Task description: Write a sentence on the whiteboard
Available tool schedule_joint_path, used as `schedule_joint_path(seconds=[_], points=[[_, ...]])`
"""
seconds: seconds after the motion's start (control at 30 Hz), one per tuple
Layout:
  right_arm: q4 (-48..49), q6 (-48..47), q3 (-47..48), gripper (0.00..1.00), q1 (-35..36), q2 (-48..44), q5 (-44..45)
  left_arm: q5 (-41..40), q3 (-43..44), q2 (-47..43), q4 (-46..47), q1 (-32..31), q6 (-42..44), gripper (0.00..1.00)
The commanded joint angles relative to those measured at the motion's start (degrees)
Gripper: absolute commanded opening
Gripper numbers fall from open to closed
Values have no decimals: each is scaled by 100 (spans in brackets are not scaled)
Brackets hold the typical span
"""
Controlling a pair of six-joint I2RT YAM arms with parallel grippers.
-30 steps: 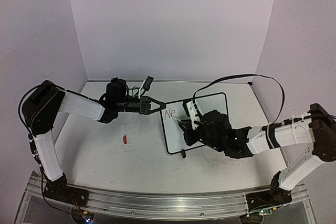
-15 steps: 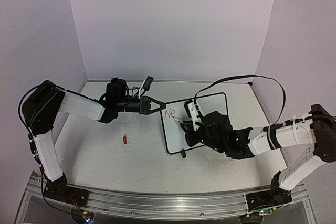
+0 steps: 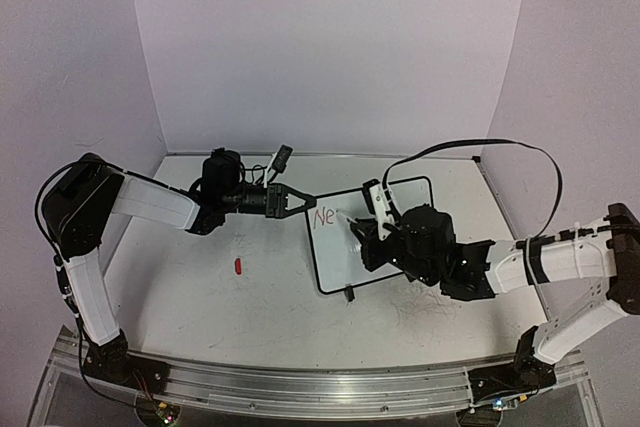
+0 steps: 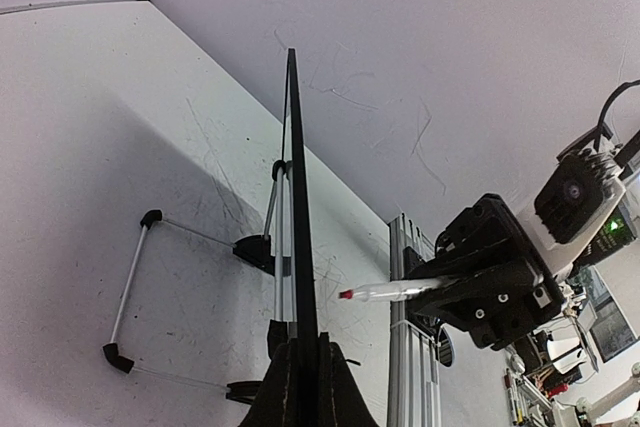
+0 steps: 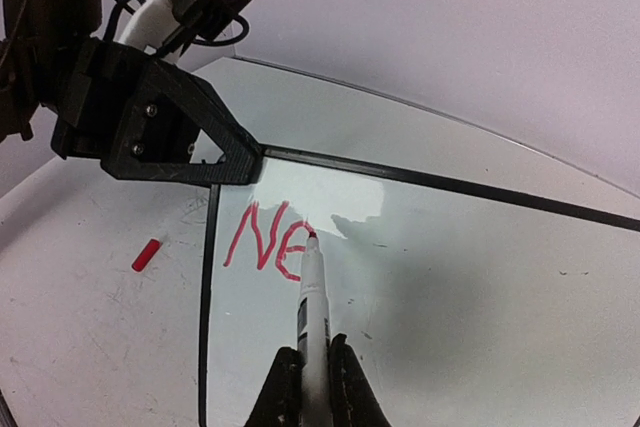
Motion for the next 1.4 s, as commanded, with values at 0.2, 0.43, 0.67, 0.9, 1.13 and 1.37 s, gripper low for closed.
schedule_joint_path(seconds=[0.2,0.43,0.67,0.9,1.13,1.37], points=[[132,-148,279,0,-31,298,141,278,4,13,17,-101,-124,0],[151,-174,380,0,-36,420,187,283,0,-11,18,-105,-132,0],[170,-174,407,0,-40,434,274,290,-4,-3,21,-101,-133,0],[186,-176,411,0,-50,418,317,289,4,20,19,-101,-142,0],[193,-200,484,0,-54,512,308,300,6,33,18,-101,-150,0],[173,-162,483,0,-59,562,312,305,8,25,19,-101,-150,0]])
